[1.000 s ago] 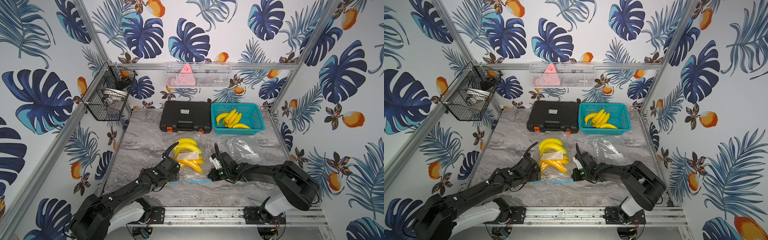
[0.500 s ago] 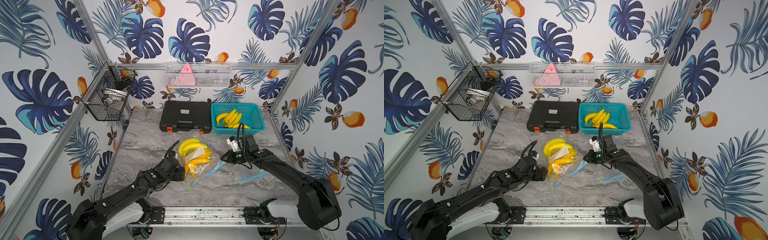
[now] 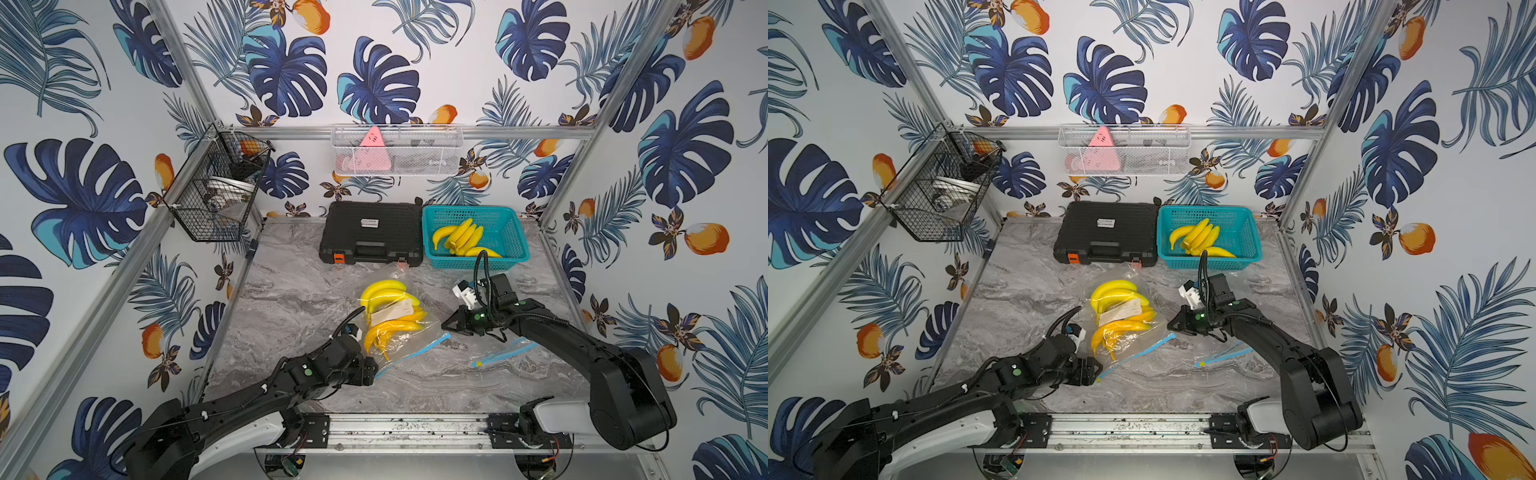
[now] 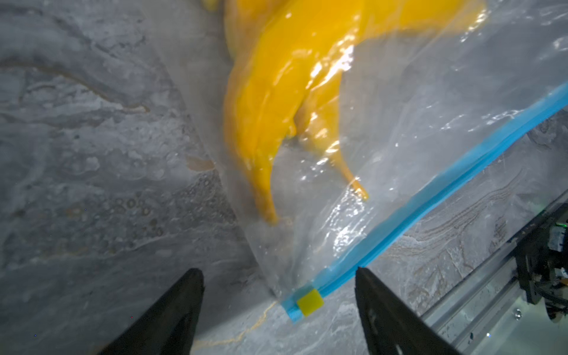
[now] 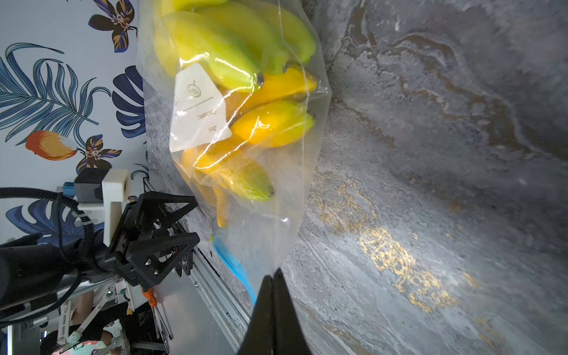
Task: Open the zip-top bag and take out the banana
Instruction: Pick up the zipper food storage bag at the center of the board.
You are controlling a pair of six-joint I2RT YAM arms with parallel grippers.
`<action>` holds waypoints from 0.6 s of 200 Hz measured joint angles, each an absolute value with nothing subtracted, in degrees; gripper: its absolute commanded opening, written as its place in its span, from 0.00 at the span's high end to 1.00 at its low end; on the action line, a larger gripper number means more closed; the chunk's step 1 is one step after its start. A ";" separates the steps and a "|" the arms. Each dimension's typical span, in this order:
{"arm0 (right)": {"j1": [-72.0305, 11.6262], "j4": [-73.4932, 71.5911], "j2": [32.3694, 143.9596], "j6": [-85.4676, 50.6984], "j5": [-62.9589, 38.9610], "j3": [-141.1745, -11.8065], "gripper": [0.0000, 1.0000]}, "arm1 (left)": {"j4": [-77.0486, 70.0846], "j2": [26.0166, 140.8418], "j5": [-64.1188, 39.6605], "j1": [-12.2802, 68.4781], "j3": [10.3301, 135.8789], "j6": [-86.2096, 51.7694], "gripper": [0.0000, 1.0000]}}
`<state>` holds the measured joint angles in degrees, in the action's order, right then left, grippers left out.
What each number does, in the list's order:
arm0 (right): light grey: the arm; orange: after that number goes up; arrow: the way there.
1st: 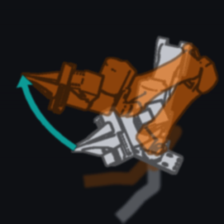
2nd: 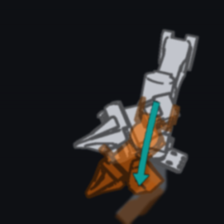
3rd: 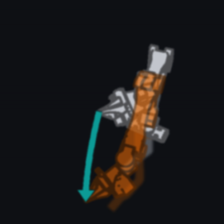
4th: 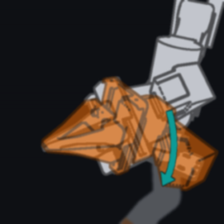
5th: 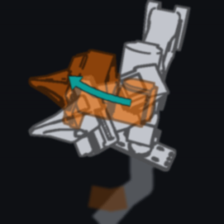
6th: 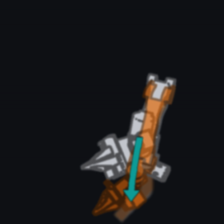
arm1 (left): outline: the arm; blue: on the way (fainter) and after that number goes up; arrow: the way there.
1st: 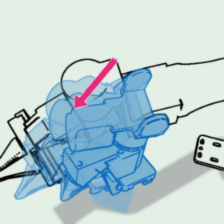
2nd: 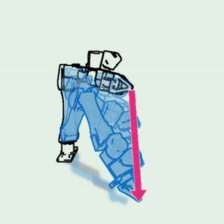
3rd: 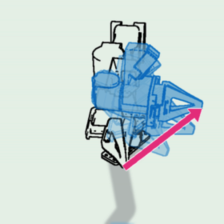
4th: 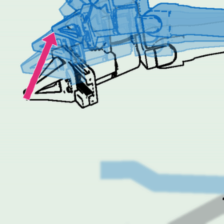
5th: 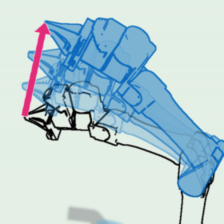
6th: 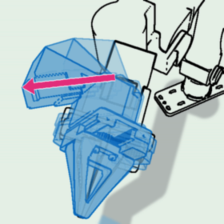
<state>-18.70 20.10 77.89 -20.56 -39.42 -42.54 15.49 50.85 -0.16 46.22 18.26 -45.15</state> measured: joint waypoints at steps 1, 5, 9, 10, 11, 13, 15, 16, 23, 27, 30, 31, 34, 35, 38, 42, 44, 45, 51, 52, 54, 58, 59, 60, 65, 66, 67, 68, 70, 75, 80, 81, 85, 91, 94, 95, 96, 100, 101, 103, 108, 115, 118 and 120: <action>-18.70 20.08 77.89 -20.58 -39.44 -42.52 1.00 | 15.49 50.74 -0.19 46.22 18.20 -45.28 0.17; -18.68 19.86 77.89 -20.64 -39.62 -42.44 1.00 | 15.46 50.19 -0.23 46.24 17.82 -45.93 0.17; -18.63 19.68 77.89 -20.69 -39.77 -42.37 1.00 | 15.38 49.47 -0.21 46.28 17.41 -46.81 0.16; -18.63 19.62 77.89 -20.78 -39.81 -42.37 1.00 | 15.40 49.19 -0.19 46.28 17.26 -47.07 0.16; -18.63 19.57 77.87 -20.84 -39.83 -42.37 1.00 | 15.40 49.04 -0.19 46.28 17.17 -47.24 0.15; -18.63 19.46 77.84 -21.06 -39.94 -42.37 1.00 | 15.42 48.53 -0.19 46.33 16.95 -47.77 0.15; -18.59 19.35 77.82 -21.37 -40.01 -42.37 1.00 | 15.40 48.23 -0.16 46.33 16.80 -48.14 0.15; -18.57 19.33 77.80 -21.47 -40.03 -42.37 1.00 | 15.40 47.92 -0.12 46.33 16.67 -48.42 0.15; -18.39 19.09 77.67 -21.78 -40.38 -42.37 1.00 | 15.00 46.54 -0.10 46.33 15.94 -49.95 0.14; -18.31 18.94 77.52 -21.93 -40.71 -42.37 1.00 | 14.63 45.76 -0.12 46.33 15.40 -50.98 0.14; -18.24 18.85 77.43 -21.98 -40.88 -42.37 1.00 | 14.31 45.28 -0.08 46.33 15.00 -51.70 0.14; -18.20 18.81 77.36 -21.98 -40.99 -42.37 1.00 | 14.20 45.17 -0.08 46.33 14.90 -51.90 0.15; -18.06 18.72 77.25 -21.98 -41.12 -42.37 1.00 | 13.65 44.73 -0.08 46.33 14.37 -52.66 0.15; -18.00 18.68 77.21 -22.02 -41.23 -42.37 1.00 | 13.39 44.53 -0.05 46.33 14.11 -53.01 0.15; -17.87 18.57 77.10 -22.04 -41.45 -42.37 1.00 | 12.88 44.18 -0.03 46.33 13.58 -53.71 0.15; -17.65 18.37 76.93 -22.04 -41.71 -42.37 1.00 | 12.19 43.86 -0.01 46.33 12.91 -54.63 0.15; -17.56 18.33 76.86 -22.06 -41.85 -42.37 1.00 | 11.88 43.72 -0.05 46.33 12.53 -55.16 0.16; -17.50 18.22 76.79 -22.09 -41.95 -42.37 1.00 | 11.62 43.64 -0.08 46.33 12.27 -55.53 0.16; -17.21 17.80 76.58 -22.37 -42.39 -42.37 1.00 | 9.67 43.55 0.14 46.37 11.31 -56.80 0.17; -17.15 17.72 76.51 -22.57 -42.54 -42.37 1.00 | 9.39 43.55 0.14 46.37 11.20 -57.01 0.17; -17.08 17.54 76.40 -22.87 -42.72 -42.37 1.00 | 8.49 43.57 0.08 46.37 10.87 -57.54 0.18; -16.99 17.32 76.27 -23.22 -42.98 -42.37 1.00 | 7.20 43.75 0.05 46.37 10.35 -58.35 0.19; -16.93 17.23 76.20 -23.35 -43.11 -42.37 1.00 | 6.63 43.92 0.05 46.37 10.15 -58.63 0.19; -16.88 17.19 76.18 -23.40 -43.20 -42.37 1.00 | 6.31 44.01 0.14 46.37 10.04 -58.76 0.19; -16.71 16.93 76.05 -23.40 -43.66 -42.37 1.00 | 4.03 44.56 0.10 46.37 9.45 -59.72 0.20; -16.71 16.88 76.03 -23.42 -43.77 -42.37 1.00 | 3.77 44.66 0.03 46.37 9.39 -59.88 0.20; -16.71 16.86 76.01 -23.44 -43.83 -42.37 1.00 | 3.16 44.91 -0.05 46.37 9.26 -60.14 0.20; -16.71 16.82 75.96 -23.49 -43.92 -42.37 1.00 | 2.83 45.01 -0.08 46.37 9.19 -60.23 0.20; -16.67 16.75 75.94 -23.57 -44.07 -42.37 1.00 | 1.93 45.34 -0.12 46.37 8.99 -60.55 0.21; -16.45 16.67 75.88 -23.57 -44.31 -42.37 1.00 | 0.34 46.15 -0.12 46.37 8.73 -61.32 0.22; -16.34 16.60 75.81 -23.79 -44.64 -42.37 1.00 | -1.45 47.13 -0.23 46.37 8.54 -61.95 0.23; -16.32 16.56 75.79 -23.92 -44.71 -42.37 1.00 | -1.72 47.29 -0.23 46.37 8.51 -62.04 0.23; -16.23 16.47 75.77 -24.34 -44.93 -42.35 1.00 | -3.16 48.18 -0.36 46.37 8.43 -62.65 0.25; -16.05 16.19 75.70 -24.58 -45.25 -42.28 1.00 | -5.10 49.54 -0.69 46.37 8.32 -63.35 0.26; -15.99 15.97 75.66 -24.80 -45.36 -42.22 1.00 | -6.11 50.28 -0.82 46.37 8.23 -63.66 0.27; -15.97 15.88 75.66 -24.82 -45.36 -42.17 1.00 | -6.37 50.43 -0.86 46.37 8.23 -63.72 0.27; -15.97 15.86 75.66 -24.82 -45.39 -42.15 1.00 | -6.59 50.59 -0.93 46.37 8.21 -63.81 0.28; -15.92 15.59 75.61 -24.84 -45.54 -42.00 1.00 | -7.90 51.64 -1.32 46.37 8.14 -64.40 0.29; -15.92 15.53 75.61 -24.86 -45.56 -41.98 1.00 | -8.14 51.81 -1.37 46.37 8.12 -64.49 0.29; -15.88 15.38 75.59 -24.88 -45.67 -41.89 1.00 | -8.80 52.29 -1.54 46.37 8.10 -64.69 0.29; -15.86 14.92 75.57 -24.91 -45.82 -41.60 1.00 | -10.46 53.65 -1.85 46.37 8.03 -65.14 0.29; -15.73 14.59 75.57 -25.12 -45.98 -41.30 1.00 | -12.62 55.24 -2.37 46.37 7.97 -66.00 0.29; -15.75 14.57 75.57 -25.28 -46.11 -41.19 1.00 | -13.45 55.86 -2.61 46.37 7.97 -66.19 0.30; -15.75 14.57 75.57 -25.36 -46.13 -41.15 1.00 | -13.87 56.18 -2.76 46.37 7.94 -66.28 0.30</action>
